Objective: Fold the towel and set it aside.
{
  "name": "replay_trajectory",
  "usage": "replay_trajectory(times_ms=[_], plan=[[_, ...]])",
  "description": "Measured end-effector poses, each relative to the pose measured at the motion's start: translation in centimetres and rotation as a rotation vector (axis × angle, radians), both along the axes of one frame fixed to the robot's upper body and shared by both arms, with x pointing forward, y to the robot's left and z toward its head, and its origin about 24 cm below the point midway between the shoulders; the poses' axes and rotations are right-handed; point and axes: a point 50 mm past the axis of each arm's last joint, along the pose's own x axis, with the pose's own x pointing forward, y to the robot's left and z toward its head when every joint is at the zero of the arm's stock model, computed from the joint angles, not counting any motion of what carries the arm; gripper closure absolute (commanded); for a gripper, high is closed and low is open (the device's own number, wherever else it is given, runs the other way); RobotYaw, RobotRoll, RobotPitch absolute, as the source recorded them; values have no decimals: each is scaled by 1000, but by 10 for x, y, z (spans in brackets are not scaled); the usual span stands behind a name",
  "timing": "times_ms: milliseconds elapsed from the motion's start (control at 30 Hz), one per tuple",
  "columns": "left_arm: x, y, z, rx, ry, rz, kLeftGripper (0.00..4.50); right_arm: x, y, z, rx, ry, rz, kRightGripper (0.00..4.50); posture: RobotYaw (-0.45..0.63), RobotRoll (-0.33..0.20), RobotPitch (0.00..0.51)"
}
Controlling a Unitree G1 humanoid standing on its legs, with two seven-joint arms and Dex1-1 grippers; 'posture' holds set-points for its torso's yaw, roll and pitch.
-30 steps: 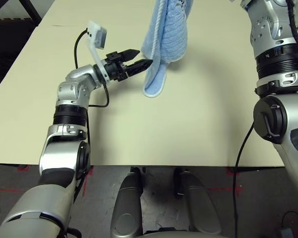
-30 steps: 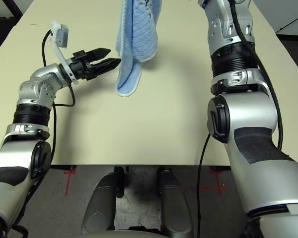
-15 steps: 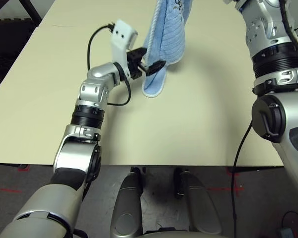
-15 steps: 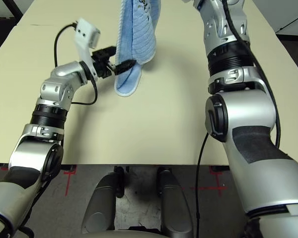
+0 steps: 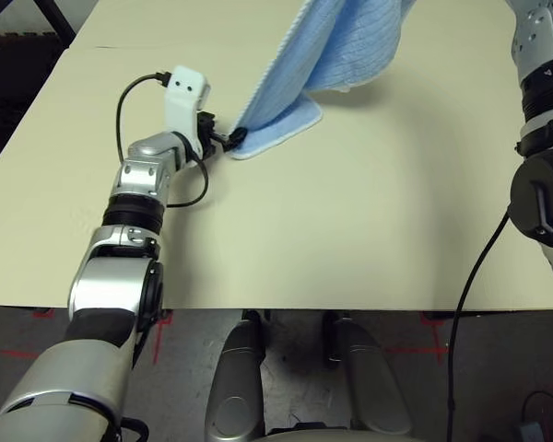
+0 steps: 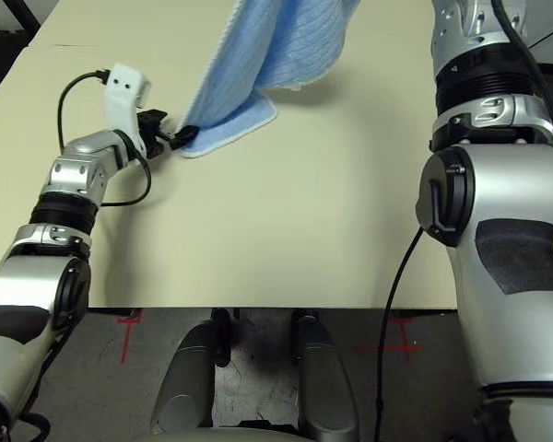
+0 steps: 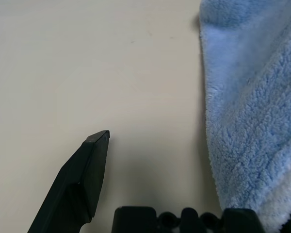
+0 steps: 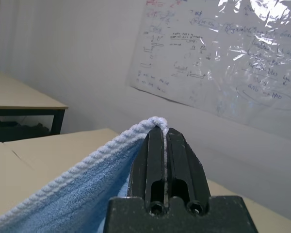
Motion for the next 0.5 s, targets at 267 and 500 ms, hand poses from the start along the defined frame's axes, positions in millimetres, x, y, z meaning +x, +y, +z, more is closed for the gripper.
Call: replay_trajectory(times_ms=[267,500], plan=[[-14,16,10,69,64,-136,0,3,-8,-6,2,20,-33,4457,38,0,275],[-32,2,39,41,76,-301,0,8,-10,-16,2,50,-45,4457,61,0,279]])
